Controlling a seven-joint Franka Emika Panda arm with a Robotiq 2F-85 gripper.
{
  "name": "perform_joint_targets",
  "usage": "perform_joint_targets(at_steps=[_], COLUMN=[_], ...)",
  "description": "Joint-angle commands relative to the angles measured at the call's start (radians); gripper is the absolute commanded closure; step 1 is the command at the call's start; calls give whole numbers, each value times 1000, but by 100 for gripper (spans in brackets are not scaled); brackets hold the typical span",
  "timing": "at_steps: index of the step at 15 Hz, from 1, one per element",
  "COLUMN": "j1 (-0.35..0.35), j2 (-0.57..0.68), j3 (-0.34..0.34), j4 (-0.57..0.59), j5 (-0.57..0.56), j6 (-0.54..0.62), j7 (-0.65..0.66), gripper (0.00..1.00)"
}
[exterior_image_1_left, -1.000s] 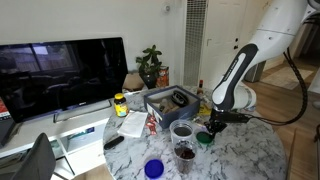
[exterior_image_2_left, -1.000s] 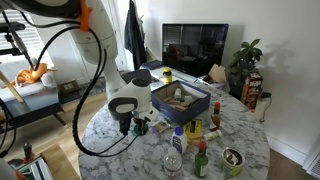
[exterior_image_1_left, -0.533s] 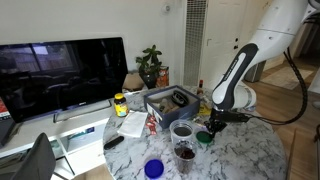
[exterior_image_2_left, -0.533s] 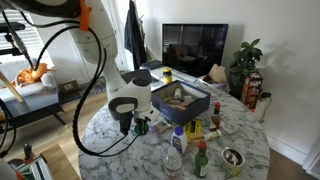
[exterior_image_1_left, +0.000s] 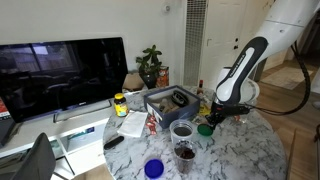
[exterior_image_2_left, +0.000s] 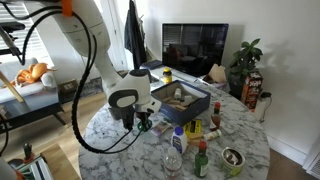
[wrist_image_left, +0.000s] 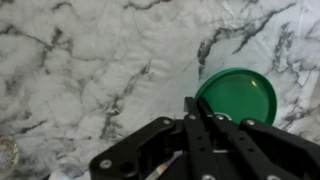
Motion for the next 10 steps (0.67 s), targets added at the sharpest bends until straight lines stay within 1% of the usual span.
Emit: perform_joint_targets(at_steps=[1,3,5,6,7,8,10], j1=[130,188,224,243,249,189,201], j2=[-108,-153,-192,-209,-222,-163,-192], j3=[-132,-198,-237,-257,-260,-205,-214], j4=[-74,-91,-95,-91,-84,-55,-55], j5=[-140,-228,-311,-354,-387,-327,-364], j6=[-23,-45,-77,-113,-133,-84,-113], j7=[65,87,101,119,133,97,114], gripper=[98,98,98,98,98,93,93])
